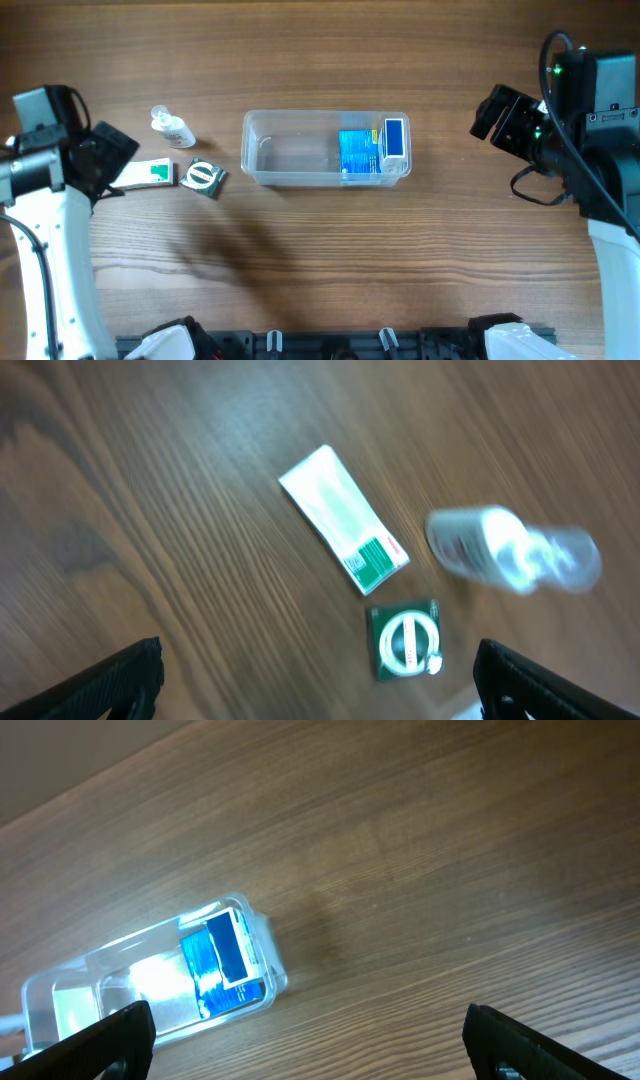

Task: Pack container
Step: 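Reach the left gripper to the white-green Panadol box and grasp it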

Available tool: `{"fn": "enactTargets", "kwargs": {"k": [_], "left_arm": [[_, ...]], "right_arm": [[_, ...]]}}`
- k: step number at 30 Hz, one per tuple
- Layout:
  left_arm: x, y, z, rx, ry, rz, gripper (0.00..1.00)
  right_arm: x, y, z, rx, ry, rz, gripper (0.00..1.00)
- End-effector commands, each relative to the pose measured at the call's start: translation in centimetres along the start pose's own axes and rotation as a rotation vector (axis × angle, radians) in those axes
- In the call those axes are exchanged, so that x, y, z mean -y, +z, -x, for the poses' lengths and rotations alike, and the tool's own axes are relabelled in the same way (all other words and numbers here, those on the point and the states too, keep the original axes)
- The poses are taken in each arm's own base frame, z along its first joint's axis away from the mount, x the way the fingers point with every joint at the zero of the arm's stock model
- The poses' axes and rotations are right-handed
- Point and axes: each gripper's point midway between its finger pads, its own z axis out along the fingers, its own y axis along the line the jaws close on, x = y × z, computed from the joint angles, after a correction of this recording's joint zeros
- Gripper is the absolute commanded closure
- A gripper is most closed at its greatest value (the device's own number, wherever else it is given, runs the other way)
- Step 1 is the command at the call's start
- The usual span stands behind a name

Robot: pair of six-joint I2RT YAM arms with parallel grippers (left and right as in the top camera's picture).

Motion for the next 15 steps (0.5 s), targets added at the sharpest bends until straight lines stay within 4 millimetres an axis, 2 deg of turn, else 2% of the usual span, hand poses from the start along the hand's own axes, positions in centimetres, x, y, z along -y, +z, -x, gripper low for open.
{"fn": "enactTargets", "kwargs": {"k": [1,4,7,9,15], "left_arm": [[0.1,1.9,0.4,-0.060,-0.165,-0.001,0.14],[-0.8,3.4,0.4,-0.080,-0.338,0.054,0.05],[-1.0,4.9,0.2,-0.107,-0.487,0.099,0.04],[-0.6,6.3,0.1,-0.125,-0.514,0.107,0.00],[0.7,11.5,-0.4,-0.191,-0.517,0.123,0.00]], "right_arm": [[0.0,-0.2,0.4,0.010,0.016,0.000,0.00],[0.0,-0.2,0.3,0.010,0.016,0.000,0.00],[0.0,-0.2,0.3,0.010,0.016,0.000,0.00],[0.0,-0.2,0.3,0.010,0.016,0.000,0.00],[0.0,-0.2,0.4,0.010,0.016,0.000,0.00]]}}
